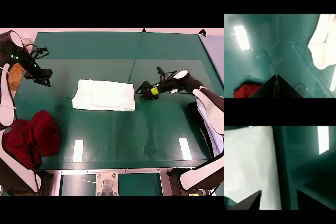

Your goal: Fold the shirts.

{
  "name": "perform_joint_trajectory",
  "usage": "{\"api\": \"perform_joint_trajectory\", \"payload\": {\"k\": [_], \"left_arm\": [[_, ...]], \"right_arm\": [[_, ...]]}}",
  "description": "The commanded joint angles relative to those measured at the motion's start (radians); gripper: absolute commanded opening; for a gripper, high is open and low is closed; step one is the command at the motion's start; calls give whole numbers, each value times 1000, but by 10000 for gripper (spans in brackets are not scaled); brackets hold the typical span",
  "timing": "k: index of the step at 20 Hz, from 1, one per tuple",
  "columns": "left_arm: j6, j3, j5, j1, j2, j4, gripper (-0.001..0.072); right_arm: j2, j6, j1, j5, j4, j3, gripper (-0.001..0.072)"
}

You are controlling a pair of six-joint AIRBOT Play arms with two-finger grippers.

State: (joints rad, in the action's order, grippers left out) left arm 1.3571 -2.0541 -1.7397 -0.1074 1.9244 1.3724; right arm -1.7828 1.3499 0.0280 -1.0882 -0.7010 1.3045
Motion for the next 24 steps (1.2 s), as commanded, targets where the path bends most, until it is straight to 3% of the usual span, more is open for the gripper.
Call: {"api": "perform_joint_trajectory", "payload": {"k": [1, 2, 3, 5, 6, 10, 15, 24], "left_arm": [[4, 0, 7, 0, -1, -15, 23], [4, 0, 7, 0, -1, -20, 23], [4, 0, 7, 0, -1, -20, 23], [4, 0, 7, 0, -1, -20, 23], [4, 0, 7, 0, -1, -21, 23], [4, 0, 4, 0, -1, -23, 23], [5, 0, 5, 0, -1, -32, 23], [8, 0, 13, 0, 0, -95, 23]], "right_arm": [[-77, -106, -58, 32, 205, -32, 503], [-92, -106, -87, 48, 216, -21, 489], [-97, -106, -109, 61, 220, -11, 431], [-95, -106, -139, 43, 222, 39, 113], [-92, -105, -140, 13, 222, 80, 14], [40, -45, -78, -49, 146, 300, 13], [211, 104, 192, -200, -13, 544, 13], [281, 186, 791, -313, -61, 573, 13]]}}
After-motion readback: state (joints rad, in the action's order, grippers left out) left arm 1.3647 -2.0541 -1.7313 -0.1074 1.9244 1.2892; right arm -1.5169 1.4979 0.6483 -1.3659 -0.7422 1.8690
